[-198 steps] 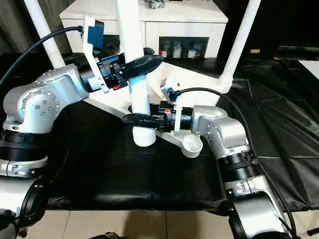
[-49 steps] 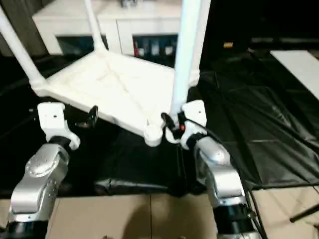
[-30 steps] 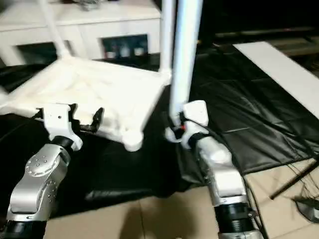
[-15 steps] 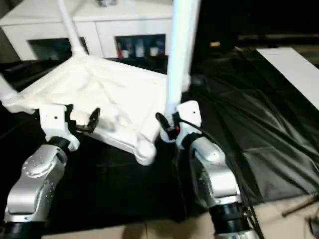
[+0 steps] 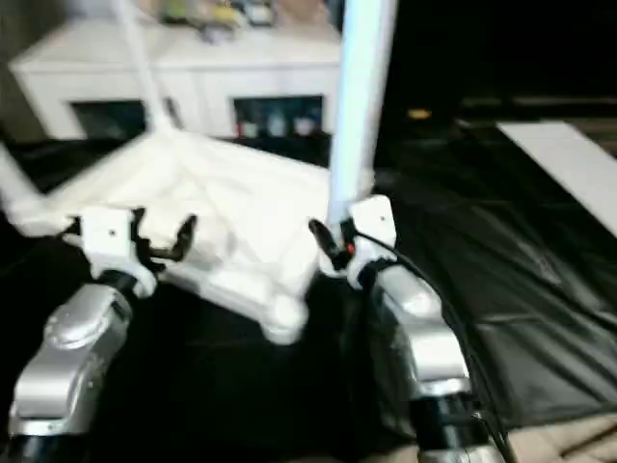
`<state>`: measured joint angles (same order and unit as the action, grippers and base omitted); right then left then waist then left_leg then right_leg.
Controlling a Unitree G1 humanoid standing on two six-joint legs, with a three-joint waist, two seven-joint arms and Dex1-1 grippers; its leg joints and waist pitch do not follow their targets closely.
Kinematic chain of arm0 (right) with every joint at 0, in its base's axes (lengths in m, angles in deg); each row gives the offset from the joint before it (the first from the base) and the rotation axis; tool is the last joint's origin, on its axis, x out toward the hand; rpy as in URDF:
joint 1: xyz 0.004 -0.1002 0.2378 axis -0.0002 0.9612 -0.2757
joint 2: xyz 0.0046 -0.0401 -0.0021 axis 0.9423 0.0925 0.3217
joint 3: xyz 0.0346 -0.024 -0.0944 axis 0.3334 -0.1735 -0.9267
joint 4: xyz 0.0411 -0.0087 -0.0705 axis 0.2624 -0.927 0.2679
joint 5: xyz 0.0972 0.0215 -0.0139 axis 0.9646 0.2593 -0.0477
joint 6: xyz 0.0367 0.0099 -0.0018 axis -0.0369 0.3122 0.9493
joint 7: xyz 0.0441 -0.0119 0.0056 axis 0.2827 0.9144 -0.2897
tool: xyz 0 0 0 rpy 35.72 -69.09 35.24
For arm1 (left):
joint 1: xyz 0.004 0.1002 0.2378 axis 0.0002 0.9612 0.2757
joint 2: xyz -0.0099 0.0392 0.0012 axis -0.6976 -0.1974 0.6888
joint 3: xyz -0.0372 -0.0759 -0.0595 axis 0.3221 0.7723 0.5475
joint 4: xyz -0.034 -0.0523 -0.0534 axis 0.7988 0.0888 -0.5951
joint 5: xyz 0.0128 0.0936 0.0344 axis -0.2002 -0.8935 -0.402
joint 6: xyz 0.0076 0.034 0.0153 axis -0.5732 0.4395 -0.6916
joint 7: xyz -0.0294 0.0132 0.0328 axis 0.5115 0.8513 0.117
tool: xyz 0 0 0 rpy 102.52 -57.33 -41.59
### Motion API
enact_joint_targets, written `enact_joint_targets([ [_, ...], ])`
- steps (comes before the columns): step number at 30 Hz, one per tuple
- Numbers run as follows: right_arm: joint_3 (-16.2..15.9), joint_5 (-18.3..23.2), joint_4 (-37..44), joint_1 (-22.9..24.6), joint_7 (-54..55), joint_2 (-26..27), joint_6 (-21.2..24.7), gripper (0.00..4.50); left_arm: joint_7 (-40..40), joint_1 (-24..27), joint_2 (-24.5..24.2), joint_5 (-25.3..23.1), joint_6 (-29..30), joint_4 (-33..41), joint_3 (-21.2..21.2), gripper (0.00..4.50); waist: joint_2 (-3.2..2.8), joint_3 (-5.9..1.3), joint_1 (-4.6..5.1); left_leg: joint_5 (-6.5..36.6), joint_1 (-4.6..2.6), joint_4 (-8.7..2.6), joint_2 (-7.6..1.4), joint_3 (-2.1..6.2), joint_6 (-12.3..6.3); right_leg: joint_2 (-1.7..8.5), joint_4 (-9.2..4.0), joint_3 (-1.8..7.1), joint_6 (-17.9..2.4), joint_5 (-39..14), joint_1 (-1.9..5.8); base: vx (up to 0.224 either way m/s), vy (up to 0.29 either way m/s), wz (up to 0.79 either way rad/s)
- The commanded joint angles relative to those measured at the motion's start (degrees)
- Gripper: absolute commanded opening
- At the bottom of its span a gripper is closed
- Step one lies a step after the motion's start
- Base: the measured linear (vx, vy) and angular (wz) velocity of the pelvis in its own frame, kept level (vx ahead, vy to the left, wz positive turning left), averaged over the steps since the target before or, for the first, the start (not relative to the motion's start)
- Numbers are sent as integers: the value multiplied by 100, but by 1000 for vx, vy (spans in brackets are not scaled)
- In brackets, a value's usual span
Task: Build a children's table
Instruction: Move to table, then insert table leg to table base
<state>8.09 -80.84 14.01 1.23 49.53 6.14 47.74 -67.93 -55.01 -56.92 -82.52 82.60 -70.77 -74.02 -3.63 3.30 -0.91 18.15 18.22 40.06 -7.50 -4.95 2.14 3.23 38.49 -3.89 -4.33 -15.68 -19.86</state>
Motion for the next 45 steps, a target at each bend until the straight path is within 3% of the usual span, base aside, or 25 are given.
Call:
enact_joint_targets([
  [1,175,20,95,-66,36,-156,-75,187,35,-104,57,-9,15,17,-112,431,-197,-257,200,2587,-524,-1216,-838,612,-553,126,103,-42,-117,-102,-299,61,20,4],
  [2,182,14,94,-62,30,-158,-80,187,34,-106,56,-3,14,19,-122,431,-71,-239,240,2285,-489,-1175,-596,414,-969,230,-141,-17,-111,119,-197,61,20,4],
  [3,195,6,91,-56,23,-163,-86,187,29,-103,54,-1,13,21,-134,431,24,-270,240,2091,-396,-1101,-449,300,-1018,328,-344,68,-162,137,-36,72,-18,-2],
  [4,211,-2,91,-53,15,-169,-91,187,24,-95,47,2,12,25,-146,431,153,-322,80,1341,18,-671,-4,-88,-1015,653,-764,502,-659,-697,474,63,-36,2],
  [5,211,-2,91,-53,15,-169,-91,187,24,-95,47,2,12,25,-146,431,218,-408,-19,762,143,-414,57,-125,-1016,855,-911,698,-1041,-1213,708,63,-36,2],
  [6,219,-5,93,-52,13,-172,-93,187,23,-92,42,3,12,27,-149,431,283,-479,-177,-69,534,34,-34,-39,-939,1183,-1042,973,-1437,-1620,1029,84,-20,5],
  [7,236,-11,86,-60,16,-180,-100,187,31,-93,37,5,9,15,-149,431,261,-495,-220,-291,637,100,-73,3,-841,1171,-1001,986,-1573,-1373,1036,104,-12,4],
  [9,278,-23,68,-83,25,-209,-123,187,54,-123,20,-11,14,-52,-160,431,80,-465,-185,-884,698,-217,-219,47,-613,789,-864,570,-1703,-622,867,107,-3,3],
  [10,300,-21,61,-94,30,-221,-129,187,69,-141,7,-23,10,-85,-170,431,-269,-436,22,-1170,122,-853,-449,217,-968,-44,-435,-81,-751,-412,301,150,23,-6],
  [11,318,-2,49,-108,47,-259,-144,187,163,-176,-6,0,-51,-145,-179,431,-307,-483,196,-1140,-256,-890,-694,495,-1388,-119,-122,-124,-531,-473,-13,150,23,-6],
  [12,323,1,46,-110,48,-268,-147,187,193,-184,-8,14,-73,-158,-180,431,-277,-557,177,-1420,-605,-764,-964,704,-2107,90,126,29,-164,-398,-414,150,26,0],
  [13,364,28,27,-125,38,-345,-176,187,500,-254,-136,67,-86,-289,-265,431,-230,-567,142,-2827,-490,-638,-1024,735,-2663,258,203,163,228,176,-557,106,12,8],
  [14,380,39,24,-128,21,-365,-182,187,623,-276,-188,87,-95,-335,-298,431,-179,-540,73,-3430,-402,-573,-978,637,-2747,345,124,262,324,488,-605,106,12,8],
  [15,419,80,13,-140,-63,-429,-214,187,1061,-340,-332,205,-224,-480,-381,431,44,-612,-23,-4123,-160,-209,-556,389,-2300,601,-259,525,244,1704,-456,0,0,0],
  [16,436,96,10,-150,-119,-474,-241,187,1353,-383,-432,276,-327,-577,-429,431,194,-644,-159,-3482,386,-129,48,34,-1598,560,-131,688,-28,3609,32,0,0,0],
  [17,454,95,9,-157,-159,-493,-256,187,1519,-410,-499,322,-387,-636,-463,443,191,-638,-245,-3027,534,-186,78,14,-1348,579,-120,725,-92,4466,139,0,0,0],
  [18,521,214,26,-177,-340,-553,-232,187,2092,-493,-695,437,-533,-764,-600,443,108,-644,-278,-2342,529,-305,-32,-5,-906,530,-93,621,-192,5180,127,12,-52,10],
  [19,565,302,44,-186,-459,-588,-207,187,2458,-542,-818,507,-620,-836,-690,443,95,-637,-286,-2030,500,-353,-55,-1,-748,477,-100,567,-214,5026,128,0,0,0],
  [21,628,468,73,-213,-707,-700,-185,187,3177,-672,-1134,518,-616,-1017,-934,443,7,-567,-225,-1215,429,-511,-171,29,-376,389,-187,438,-412,3570,103,0,0,0],
  [22,649,586,103,-211,-870,-771,-143,187,3513,-731,-1314,434,-638,-1116,-1097,443,-98,-492,-173,-414,314,-646,-295,58,-224,374,-295,412,-736,1732,41,0,0,0],
  [23,644,675,134,-208,-1034,-871,-153,187,3833,-804,-1478,361,-667,-1241,-1237,443,-150,-457,-144,-97,306,-695,-340,64,-175,391,-324,412,-848,1261,49,0,0,0],
  [26,657,924,205,-197,-1584,-1186,-67,187,4589,-1107,-1825,170,-862,-1702,-1569,443,-134,-311,-89,1448,172,-853,-402,-26,94,425,-569,476,-980,-719,13,-78,13,3],
  [28,669,1098,254,-198,-2036,-1418,106,187,5052,-1366,-1985,56,-1053,-2069,-1801,443,-135,-282,-82,1681,110,-877,-390,-103,175,452,-673,547,-790,-1582,-1,-69,7,8],
  [34,508,1176,377,-102,-2731,-1855,215,187,5907,-1721,-2209,-100,-1342,-2542,-2224,408,-159,-374,-63,730,207,-898,-412,-175,-36,472,-647,526,-933,-728,105,-11,1,1],
  [45,143,1276,543,-58,-3445,-2245,336,187,6809,-2432,-2382,-641,-2167,-3481,-2797,317,-241,-480,-131,-285,254,-763,-422,-233,-517,438,-518,462,-1286,1081,69,0,0,0],
])
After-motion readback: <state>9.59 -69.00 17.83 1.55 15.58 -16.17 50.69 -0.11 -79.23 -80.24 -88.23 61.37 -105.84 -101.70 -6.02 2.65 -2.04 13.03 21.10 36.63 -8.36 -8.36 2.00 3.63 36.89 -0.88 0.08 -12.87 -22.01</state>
